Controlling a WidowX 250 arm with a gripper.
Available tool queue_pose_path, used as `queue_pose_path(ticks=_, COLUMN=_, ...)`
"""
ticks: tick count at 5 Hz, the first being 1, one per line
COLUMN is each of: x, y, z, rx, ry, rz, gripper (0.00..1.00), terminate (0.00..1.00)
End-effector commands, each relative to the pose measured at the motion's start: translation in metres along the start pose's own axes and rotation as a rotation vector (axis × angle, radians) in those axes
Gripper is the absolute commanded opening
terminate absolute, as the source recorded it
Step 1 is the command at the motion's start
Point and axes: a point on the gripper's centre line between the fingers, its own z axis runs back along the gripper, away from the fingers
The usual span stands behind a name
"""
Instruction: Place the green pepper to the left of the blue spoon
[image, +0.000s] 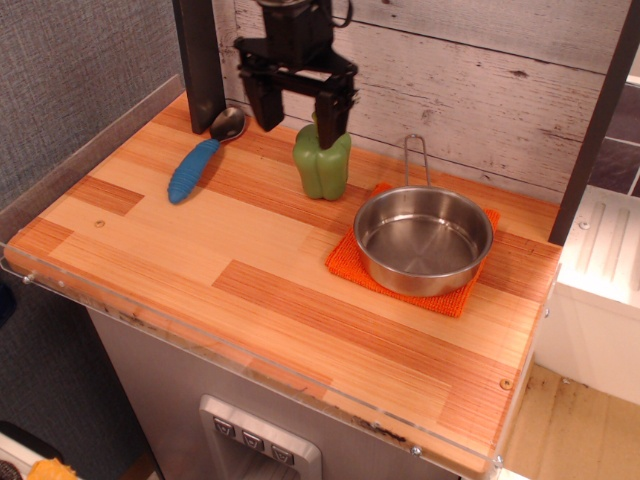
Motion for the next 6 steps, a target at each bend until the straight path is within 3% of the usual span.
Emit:
queue_pose_path(ticks=1, x=0.022, y=0.004, z=0.014, rx=-0.003, ry=-0.058, rz=0.032, gripper=1.00, terminate=0.00)
queue_pose_path(ticks=3, x=0.021, y=0.009, z=0.003, rx=0.003, ry=-0.040, rz=0.032, gripper=1.00, terminate=0.00)
queue_pose_path(ticks=4, x=0.019, y=0.010, z=0.001, rx=-0.009, ry=-0.036, rz=0.034, gripper=0.00, terminate=0.00)
queue_pose_path(ticks=6, x=0.017, y=0.012, z=0.012, rx=-0.016, ry=-0.046, rz=0.037, gripper=0.00, terminate=0.00)
